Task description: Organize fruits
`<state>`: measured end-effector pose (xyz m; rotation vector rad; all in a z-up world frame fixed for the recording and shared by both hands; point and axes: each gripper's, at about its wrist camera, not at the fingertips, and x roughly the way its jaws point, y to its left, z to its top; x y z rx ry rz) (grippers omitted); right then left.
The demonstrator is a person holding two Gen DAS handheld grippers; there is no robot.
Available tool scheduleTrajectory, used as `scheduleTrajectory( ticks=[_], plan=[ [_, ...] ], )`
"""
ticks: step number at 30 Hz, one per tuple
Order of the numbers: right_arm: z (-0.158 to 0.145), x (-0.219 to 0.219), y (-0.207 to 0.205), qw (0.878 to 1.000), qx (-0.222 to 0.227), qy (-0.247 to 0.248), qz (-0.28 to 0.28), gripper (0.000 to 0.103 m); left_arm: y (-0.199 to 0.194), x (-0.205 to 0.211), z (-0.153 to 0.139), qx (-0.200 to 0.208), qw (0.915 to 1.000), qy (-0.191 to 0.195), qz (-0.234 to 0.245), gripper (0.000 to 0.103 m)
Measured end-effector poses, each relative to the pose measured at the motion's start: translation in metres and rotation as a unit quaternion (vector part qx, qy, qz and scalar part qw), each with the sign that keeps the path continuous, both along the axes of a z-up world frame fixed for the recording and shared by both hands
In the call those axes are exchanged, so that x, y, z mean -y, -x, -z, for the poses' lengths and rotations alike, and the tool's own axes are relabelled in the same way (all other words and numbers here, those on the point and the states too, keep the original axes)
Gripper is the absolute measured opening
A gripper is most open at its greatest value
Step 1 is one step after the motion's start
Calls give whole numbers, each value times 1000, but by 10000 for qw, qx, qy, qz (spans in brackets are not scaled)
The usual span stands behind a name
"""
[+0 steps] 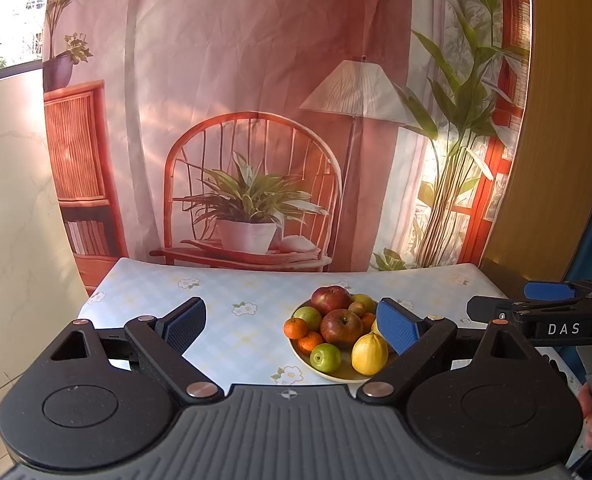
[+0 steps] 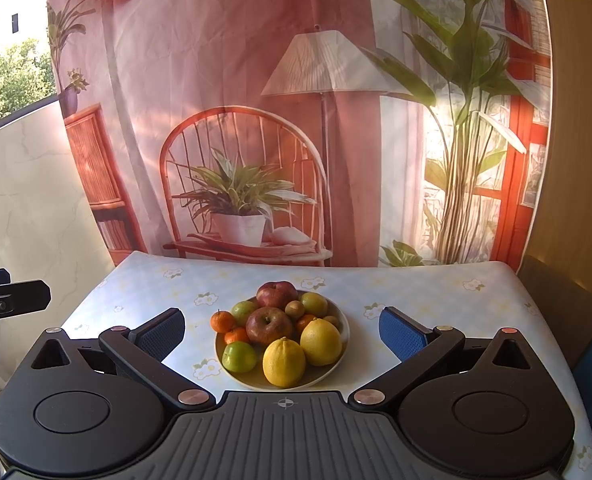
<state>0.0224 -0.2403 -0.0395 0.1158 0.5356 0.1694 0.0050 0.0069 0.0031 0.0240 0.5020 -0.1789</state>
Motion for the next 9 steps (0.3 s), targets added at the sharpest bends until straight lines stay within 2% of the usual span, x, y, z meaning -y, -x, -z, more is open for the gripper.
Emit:
scheduleTrajectory(
  ticks=[9],
  plan=[
    [0, -1, 1, 10000, -3, -2, 1, 103, -1, 0, 3, -5, 10000, 83, -14, 94]
  ],
)
